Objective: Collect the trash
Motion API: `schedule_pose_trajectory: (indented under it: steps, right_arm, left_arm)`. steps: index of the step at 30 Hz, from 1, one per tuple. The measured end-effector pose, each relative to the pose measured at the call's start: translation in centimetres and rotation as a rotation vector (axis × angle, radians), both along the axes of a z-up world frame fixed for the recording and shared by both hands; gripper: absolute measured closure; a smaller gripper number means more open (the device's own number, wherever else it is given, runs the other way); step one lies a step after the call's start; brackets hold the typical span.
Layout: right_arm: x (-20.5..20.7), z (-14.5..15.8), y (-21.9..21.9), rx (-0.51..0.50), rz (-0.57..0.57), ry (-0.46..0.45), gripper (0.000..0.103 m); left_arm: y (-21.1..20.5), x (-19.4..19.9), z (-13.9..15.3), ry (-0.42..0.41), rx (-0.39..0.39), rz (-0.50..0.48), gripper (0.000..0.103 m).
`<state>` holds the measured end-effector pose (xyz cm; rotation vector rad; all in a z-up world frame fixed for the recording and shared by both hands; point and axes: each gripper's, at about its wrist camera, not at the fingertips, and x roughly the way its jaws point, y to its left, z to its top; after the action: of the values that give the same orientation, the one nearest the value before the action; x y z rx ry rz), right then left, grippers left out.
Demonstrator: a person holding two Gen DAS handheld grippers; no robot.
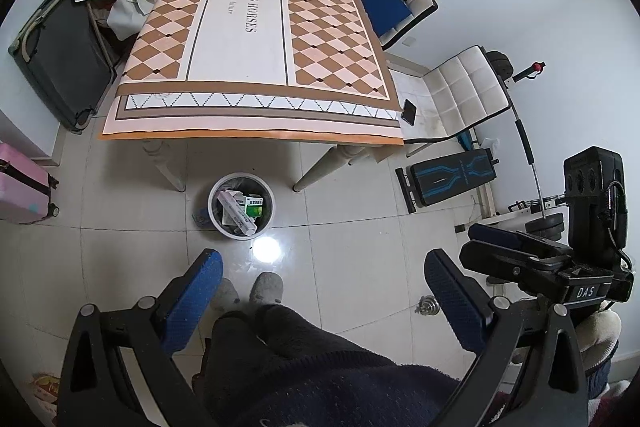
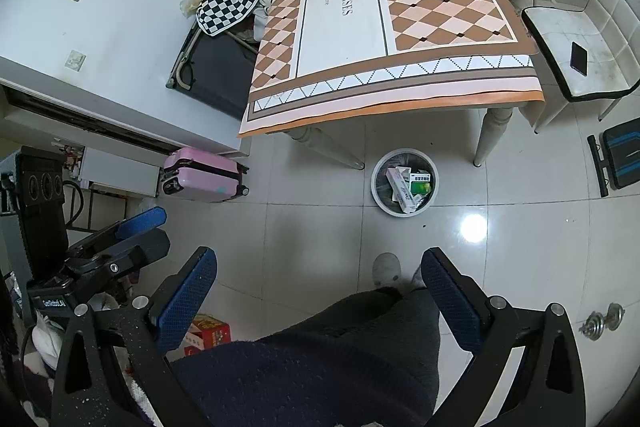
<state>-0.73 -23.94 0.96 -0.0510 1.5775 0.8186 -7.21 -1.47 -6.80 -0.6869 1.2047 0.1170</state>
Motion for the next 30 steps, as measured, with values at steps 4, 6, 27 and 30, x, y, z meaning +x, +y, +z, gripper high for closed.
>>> schedule_pose_trajectory:
  steps: [4, 6, 27, 30]
  right_arm:
    - [0.1, 0.1, 0.0, -0.005, 0.005, -0.003, 0.000]
    - [0.0, 0.1, 0.1, -0.005, 0.005, -0.004, 0.000]
    - [0.0, 0.1, 1.1, -0.003, 0.031, 0.012, 0.000]
    - [0.0, 0.1, 1.3, 0.000, 0.033, 0.017, 0.000]
  left_arm:
    - [0.1, 0.0, 0.0, 0.000, -0.002, 0.003, 0.000]
    - [0.0, 0.0, 0.1, 0.000, -0.003, 0.003, 0.000]
    - [0.8, -0.3, 0.7, 0.008, -0.011, 0.016, 0.000]
    - [0.9, -0.3, 0.6, 0.006, -0.027, 0.016, 0.000]
